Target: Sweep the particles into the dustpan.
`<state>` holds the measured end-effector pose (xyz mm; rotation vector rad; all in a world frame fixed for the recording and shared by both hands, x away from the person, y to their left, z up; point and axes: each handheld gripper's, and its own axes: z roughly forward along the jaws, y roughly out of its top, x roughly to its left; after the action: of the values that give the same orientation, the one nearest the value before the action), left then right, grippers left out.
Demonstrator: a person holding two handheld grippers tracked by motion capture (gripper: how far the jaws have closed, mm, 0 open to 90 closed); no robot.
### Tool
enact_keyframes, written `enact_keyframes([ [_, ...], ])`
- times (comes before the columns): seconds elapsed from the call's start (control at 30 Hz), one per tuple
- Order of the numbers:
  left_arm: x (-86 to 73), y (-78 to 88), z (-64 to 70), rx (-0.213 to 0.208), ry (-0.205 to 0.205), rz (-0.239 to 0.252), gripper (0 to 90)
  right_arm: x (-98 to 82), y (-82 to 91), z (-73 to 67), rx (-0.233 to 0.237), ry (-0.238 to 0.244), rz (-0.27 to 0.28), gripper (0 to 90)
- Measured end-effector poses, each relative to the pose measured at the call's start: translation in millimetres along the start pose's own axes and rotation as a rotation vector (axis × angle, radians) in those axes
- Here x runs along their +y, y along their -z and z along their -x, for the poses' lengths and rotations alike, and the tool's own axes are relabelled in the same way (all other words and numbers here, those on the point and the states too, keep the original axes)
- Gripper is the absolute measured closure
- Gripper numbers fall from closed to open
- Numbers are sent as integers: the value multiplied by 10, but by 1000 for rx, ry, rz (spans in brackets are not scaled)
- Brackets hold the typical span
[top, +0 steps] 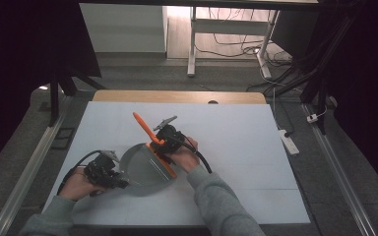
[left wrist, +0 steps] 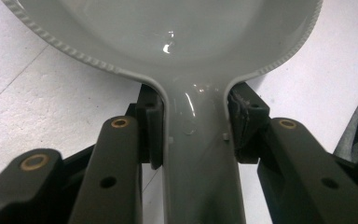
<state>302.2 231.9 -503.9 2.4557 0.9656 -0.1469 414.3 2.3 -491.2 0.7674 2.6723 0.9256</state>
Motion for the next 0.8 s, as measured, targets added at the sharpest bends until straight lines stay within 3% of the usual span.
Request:
enact_keyframes([
  [0.2, -7, -12, -5, -1, 3, -3, 619, 26, 2, -154, 40, 16, 30, 706],
  [0.5, -32, -34, -11, -2, 10, -4, 619, 94, 69, -330, 149, 15, 82, 706],
  [0.67, -36, -38, -12, 0, 9, -7, 619, 104, 242, -244, 121, -3, 132, 706],
  [0.8, -36, -41, -11, 1, 9, -10, 619, 86, 369, -58, 59, -27, 154, 706],
])
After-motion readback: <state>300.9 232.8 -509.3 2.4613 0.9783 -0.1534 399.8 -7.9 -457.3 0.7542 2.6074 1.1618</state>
